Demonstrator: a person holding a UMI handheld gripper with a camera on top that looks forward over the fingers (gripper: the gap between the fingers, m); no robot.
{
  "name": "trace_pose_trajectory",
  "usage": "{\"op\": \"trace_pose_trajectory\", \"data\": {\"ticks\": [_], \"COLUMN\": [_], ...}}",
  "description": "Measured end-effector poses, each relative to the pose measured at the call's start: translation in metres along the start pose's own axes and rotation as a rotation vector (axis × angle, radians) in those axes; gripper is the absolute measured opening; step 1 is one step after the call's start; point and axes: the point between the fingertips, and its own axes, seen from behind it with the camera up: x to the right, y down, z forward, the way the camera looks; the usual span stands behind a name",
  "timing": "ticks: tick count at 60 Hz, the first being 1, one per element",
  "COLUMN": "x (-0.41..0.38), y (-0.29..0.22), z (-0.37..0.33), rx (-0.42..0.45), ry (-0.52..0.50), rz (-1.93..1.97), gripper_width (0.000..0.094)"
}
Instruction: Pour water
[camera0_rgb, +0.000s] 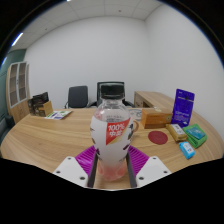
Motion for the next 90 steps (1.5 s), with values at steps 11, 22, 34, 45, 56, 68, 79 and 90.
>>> {"op": "trace_pose_trajectory", "data": {"ticks": [11,22,34,45,56,68,79,90], "x": [0.0,-0.016,-0.097,-0.152,-0.138,-0.124,-0.122,-0.128], "y": [0.0,-0.013,-0.082,-0.166,-0.204,-0.197,-0.176,-0.188], "z": [0.002,-0.002,-0.011,0.004,0.034,0.063,0.082,0.07], "rx": [0.005,-0.012,0.017,0.024,-0.021,-0.081,-0.131,-0.148], "ry": [-0.002,-0.059,-0.302,-0.552,-0.676,-0.725,-0.717,-0.717], "rz": [0.005,-0.003,0.275,0.831,1.429,1.836,1.95,1.79], "gripper_width": [0.0305,0.0294,0.0294,0.0292,0.0293,0.0293,0.0292,0.0293]}}
